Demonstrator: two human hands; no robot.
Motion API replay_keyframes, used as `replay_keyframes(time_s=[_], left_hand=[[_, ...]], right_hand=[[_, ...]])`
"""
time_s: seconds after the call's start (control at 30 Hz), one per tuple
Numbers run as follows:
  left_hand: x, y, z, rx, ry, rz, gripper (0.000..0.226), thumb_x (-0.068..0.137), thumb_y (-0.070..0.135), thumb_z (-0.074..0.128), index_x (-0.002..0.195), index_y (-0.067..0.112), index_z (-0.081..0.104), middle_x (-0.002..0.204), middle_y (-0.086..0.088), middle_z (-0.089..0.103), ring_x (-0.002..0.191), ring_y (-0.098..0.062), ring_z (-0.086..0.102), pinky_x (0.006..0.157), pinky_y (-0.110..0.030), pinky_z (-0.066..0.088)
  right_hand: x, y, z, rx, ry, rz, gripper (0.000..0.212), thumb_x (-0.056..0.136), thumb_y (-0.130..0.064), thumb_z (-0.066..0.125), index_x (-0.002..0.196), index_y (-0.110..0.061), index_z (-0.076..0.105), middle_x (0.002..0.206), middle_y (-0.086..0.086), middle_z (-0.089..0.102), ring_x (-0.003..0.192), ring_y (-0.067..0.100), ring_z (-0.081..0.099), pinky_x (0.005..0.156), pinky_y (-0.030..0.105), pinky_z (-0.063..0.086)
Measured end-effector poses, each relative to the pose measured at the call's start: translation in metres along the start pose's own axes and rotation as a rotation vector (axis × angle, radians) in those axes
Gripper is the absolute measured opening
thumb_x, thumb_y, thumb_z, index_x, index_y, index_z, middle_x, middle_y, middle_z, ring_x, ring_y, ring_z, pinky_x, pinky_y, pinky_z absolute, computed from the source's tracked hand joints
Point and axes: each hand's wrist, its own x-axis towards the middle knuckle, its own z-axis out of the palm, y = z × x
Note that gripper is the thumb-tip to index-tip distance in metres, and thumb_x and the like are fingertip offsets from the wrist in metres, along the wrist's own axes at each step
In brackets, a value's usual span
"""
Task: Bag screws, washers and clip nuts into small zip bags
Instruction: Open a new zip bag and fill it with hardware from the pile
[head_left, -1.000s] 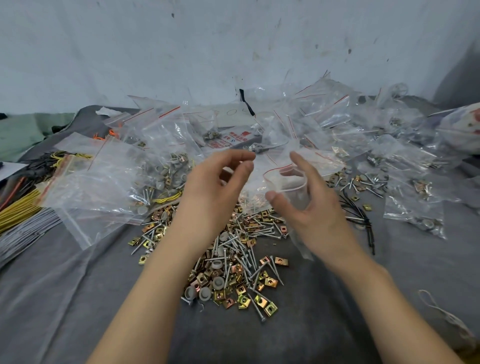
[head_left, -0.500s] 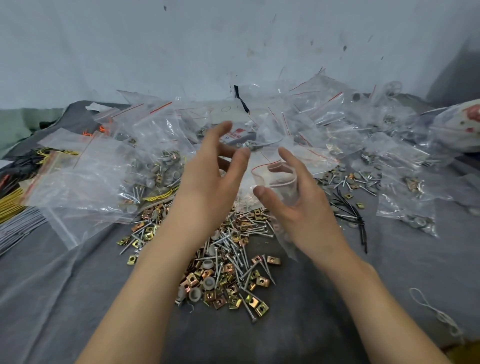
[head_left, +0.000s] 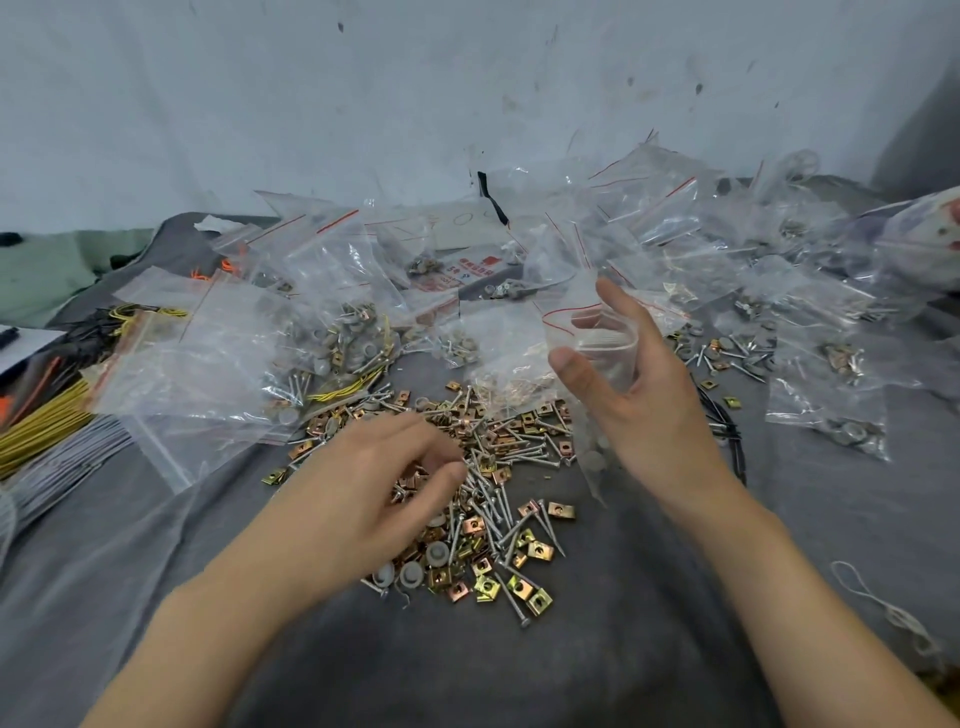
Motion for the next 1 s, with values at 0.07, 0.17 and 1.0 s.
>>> replay_keyframes(time_s=[0.07,0.17,1.0], left_hand=[[-0.009,-0.006,-0.004,0.028,-0.017,-0.032,0.029,0.099,0.047,0.041,0.104,0.031,0.065,0.092,0.019,0.059,0.09,-0.001,0.056,0.084,-0.03,0.047],[-0.012,-0.007,-0.005,0.061,-0.125,-0.026,0.03,0.099,0.048,0.044,0.109,0.033,0.067,0.095,0.023,0.056,0.092,0.0,0.054,0.088,-0.033,0.047],[-0.009,-0.008,0.006,0.081,-0.246,-0.023,0.014,0.092,0.033,0.058,0.09,0.037,0.044,0.089,0.019,0.05,0.086,0.0,0.046,0.078,-0.017,0.038]], right_hand=[[0.001,0.0,-0.001,-0.014,-0.008,0.003,0.079,0.08,-0.077,0.062,0.149,-0.049,0.034,0.149,-0.018,0.049,0.138,-0.003,0.04,0.101,0.003,0.028],[0.003,-0.002,0.0,-0.023,0.0,0.006,0.079,0.081,-0.072,0.062,0.15,-0.048,0.033,0.15,-0.017,0.047,0.138,-0.001,0.039,0.103,0.005,0.03],[0.001,0.002,0.006,-0.095,-0.029,-0.031,0.082,0.08,-0.075,0.059,0.152,-0.046,0.031,0.147,-0.026,0.046,0.127,-0.024,0.034,0.089,-0.01,0.021]])
